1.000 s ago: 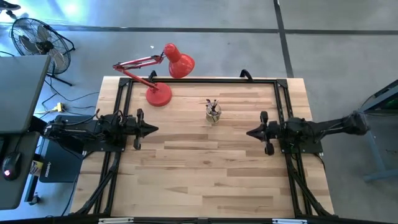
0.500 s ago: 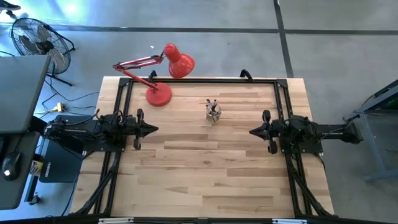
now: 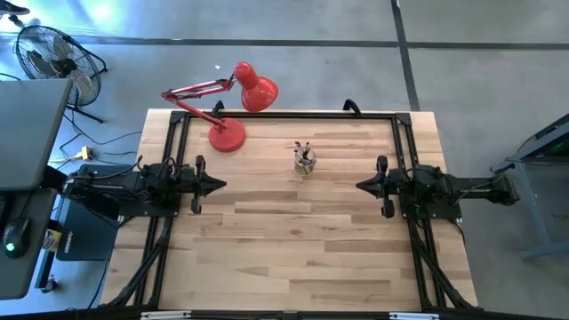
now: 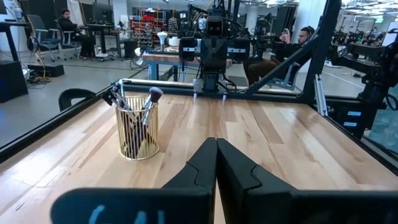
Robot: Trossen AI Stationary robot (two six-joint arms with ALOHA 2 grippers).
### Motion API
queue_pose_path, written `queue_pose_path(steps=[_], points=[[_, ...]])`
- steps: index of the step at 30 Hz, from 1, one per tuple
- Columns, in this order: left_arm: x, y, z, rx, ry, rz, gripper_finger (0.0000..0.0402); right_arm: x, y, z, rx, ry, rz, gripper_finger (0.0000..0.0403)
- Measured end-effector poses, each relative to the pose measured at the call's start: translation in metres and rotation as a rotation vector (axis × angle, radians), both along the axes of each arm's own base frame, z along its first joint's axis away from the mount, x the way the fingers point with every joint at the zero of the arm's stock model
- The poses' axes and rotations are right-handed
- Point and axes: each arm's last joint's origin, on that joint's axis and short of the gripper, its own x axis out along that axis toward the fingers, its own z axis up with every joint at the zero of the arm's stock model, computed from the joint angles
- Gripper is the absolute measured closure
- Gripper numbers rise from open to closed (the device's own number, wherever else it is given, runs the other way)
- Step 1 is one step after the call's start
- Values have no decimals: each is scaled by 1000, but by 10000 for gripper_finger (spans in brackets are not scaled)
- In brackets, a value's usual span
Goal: Put items in baskets/containers
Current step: Return to Home Position
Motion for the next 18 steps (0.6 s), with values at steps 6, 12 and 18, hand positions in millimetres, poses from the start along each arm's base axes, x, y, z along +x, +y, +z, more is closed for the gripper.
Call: queue_pose_path(steps=[6, 12, 18], points=[[0, 0, 0, 0, 0, 0, 400, 0, 0, 0, -1, 0, 4, 397], [0, 0, 0, 0, 0, 0, 400, 0, 0, 0, -1, 0, 3, 396], [0, 0, 0, 0, 0, 0, 400, 0, 0, 0, -1, 0, 3, 395]])
